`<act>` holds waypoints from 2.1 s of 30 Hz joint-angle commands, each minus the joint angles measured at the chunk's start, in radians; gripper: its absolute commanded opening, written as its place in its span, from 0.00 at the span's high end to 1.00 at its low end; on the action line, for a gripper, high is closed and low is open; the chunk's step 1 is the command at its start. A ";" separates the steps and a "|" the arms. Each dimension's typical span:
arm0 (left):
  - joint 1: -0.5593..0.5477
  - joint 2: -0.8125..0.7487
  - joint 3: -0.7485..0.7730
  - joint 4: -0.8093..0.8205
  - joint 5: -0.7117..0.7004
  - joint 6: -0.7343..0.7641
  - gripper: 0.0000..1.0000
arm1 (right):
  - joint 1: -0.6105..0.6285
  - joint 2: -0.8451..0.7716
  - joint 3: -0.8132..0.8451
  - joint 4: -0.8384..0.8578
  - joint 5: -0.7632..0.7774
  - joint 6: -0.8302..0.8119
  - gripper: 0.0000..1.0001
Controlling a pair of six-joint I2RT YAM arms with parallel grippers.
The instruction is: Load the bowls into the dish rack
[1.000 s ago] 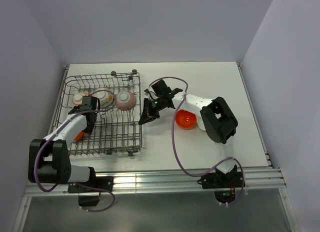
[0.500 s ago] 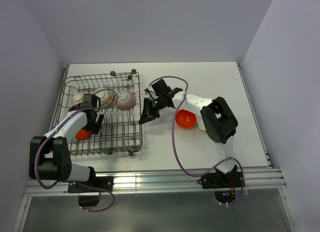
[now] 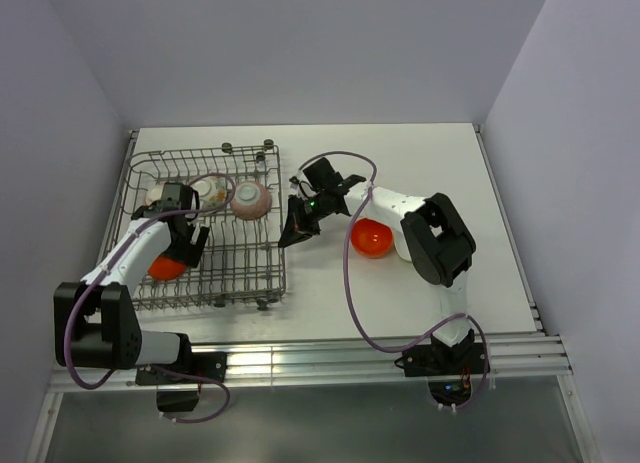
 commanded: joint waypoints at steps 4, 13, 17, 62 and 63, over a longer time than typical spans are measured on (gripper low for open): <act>-0.006 -0.077 0.090 -0.089 0.017 -0.023 0.00 | 0.003 -0.003 0.035 -0.033 0.026 -0.078 0.87; -0.006 -0.105 0.340 -0.161 0.152 -0.025 0.00 | -0.008 -0.052 0.022 -0.060 0.074 -0.083 0.25; -0.006 -0.079 0.413 -0.184 0.182 -0.032 0.00 | -0.031 -0.095 0.012 -0.095 0.092 -0.108 0.11; -0.006 -0.210 0.332 -0.058 0.854 -0.103 0.11 | -0.376 -0.044 0.029 -0.545 0.442 -1.123 0.65; -0.006 -0.212 0.327 -0.051 0.859 -0.109 0.12 | -0.376 -0.046 0.022 -0.540 0.439 -1.122 0.67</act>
